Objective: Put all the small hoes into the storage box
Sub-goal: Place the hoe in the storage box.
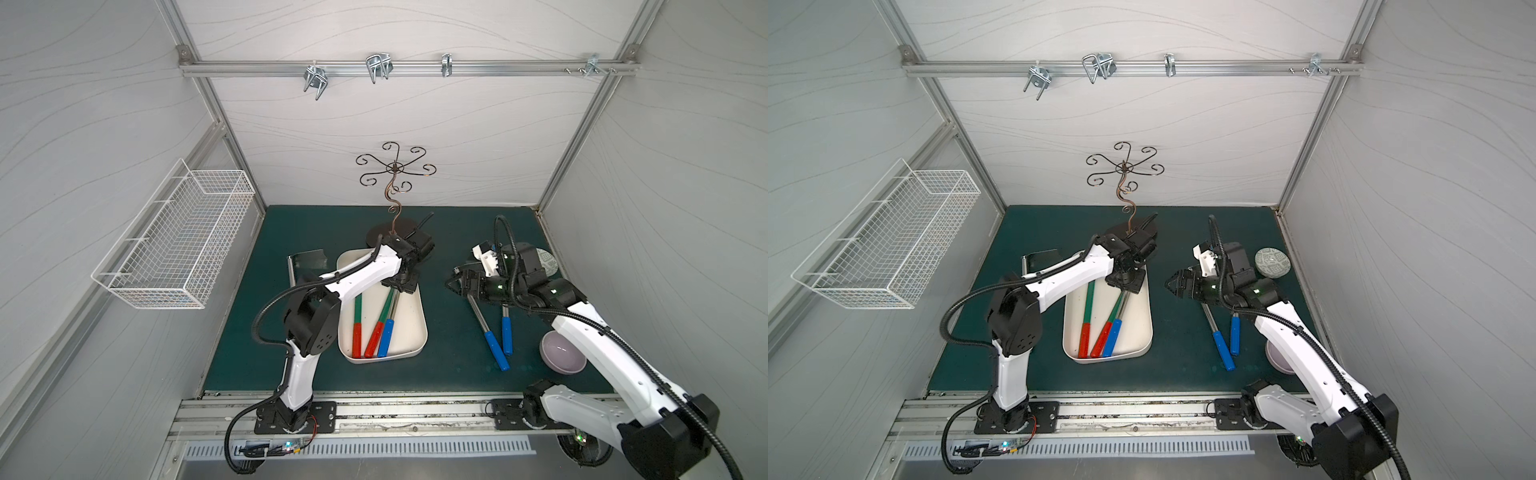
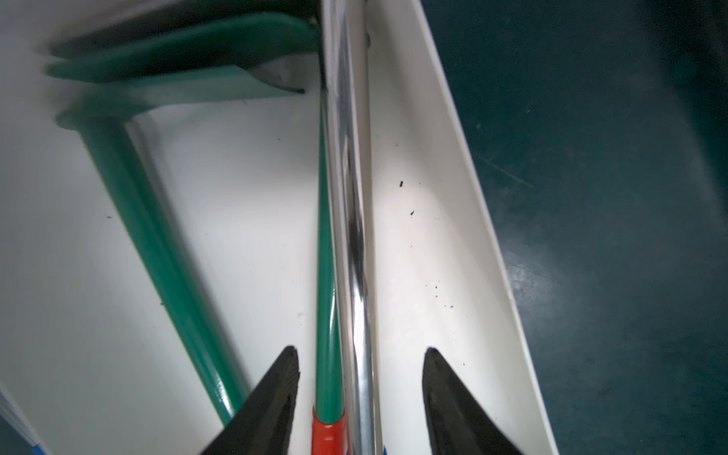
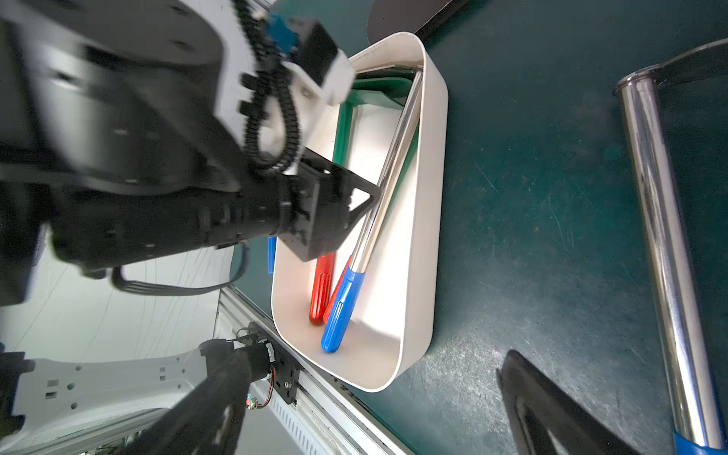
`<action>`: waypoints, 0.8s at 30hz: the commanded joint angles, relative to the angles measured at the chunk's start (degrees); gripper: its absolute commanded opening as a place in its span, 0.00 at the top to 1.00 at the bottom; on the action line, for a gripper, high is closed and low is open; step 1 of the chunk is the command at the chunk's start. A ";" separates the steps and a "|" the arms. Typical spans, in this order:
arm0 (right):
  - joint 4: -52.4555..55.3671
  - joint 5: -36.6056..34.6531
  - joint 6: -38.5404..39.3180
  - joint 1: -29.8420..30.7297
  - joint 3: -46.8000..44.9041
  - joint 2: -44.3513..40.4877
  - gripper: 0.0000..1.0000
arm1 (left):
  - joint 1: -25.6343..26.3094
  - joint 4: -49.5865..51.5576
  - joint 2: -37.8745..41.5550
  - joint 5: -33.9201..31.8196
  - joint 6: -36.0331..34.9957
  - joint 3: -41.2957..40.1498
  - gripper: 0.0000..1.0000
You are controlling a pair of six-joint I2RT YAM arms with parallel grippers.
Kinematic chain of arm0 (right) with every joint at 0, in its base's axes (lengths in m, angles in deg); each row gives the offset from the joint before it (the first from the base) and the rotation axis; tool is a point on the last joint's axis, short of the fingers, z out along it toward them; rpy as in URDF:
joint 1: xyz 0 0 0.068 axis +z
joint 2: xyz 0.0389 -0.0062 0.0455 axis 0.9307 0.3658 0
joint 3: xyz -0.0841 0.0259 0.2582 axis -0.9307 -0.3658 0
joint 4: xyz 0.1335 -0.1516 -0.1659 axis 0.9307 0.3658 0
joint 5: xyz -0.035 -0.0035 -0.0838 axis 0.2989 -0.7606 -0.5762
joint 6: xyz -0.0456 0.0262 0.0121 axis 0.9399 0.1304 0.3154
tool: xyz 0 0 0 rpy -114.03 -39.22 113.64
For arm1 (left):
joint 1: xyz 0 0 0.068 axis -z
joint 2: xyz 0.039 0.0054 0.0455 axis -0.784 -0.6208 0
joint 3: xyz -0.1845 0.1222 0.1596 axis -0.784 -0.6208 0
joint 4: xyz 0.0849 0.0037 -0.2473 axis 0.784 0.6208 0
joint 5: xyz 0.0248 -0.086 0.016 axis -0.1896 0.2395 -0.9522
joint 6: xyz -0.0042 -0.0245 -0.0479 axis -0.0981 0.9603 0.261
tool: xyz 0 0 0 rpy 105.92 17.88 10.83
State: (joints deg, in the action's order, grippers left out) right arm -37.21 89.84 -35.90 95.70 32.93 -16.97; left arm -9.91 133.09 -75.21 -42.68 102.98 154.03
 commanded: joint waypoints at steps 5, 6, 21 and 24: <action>2.37 -1.01 -1.01 0.27 3.27 1.19 0.01 | -4.88 1.09 8.98 -2.04 -0.86 -1.75 0.47; 2.66 -0.91 -0.79 0.35 3.67 1.58 0.01 | -5.60 0.89 10.00 -1.90 -0.80 -2.52 0.47; 9.43 -1.89 0.20 -0.26 6.99 7.44 0.01 | -25.65 -11.53 29.94 4.91 4.88 -27.00 0.48; 8.94 -1.72 -0.24 -0.26 6.47 7.82 0.01 | -31.85 -12.74 31.60 7.02 5.27 -30.15 0.47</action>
State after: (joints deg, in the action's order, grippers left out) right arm -29.73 87.90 -35.94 95.64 39.24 -9.47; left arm -37.84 124.17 -45.05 -38.07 106.60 125.33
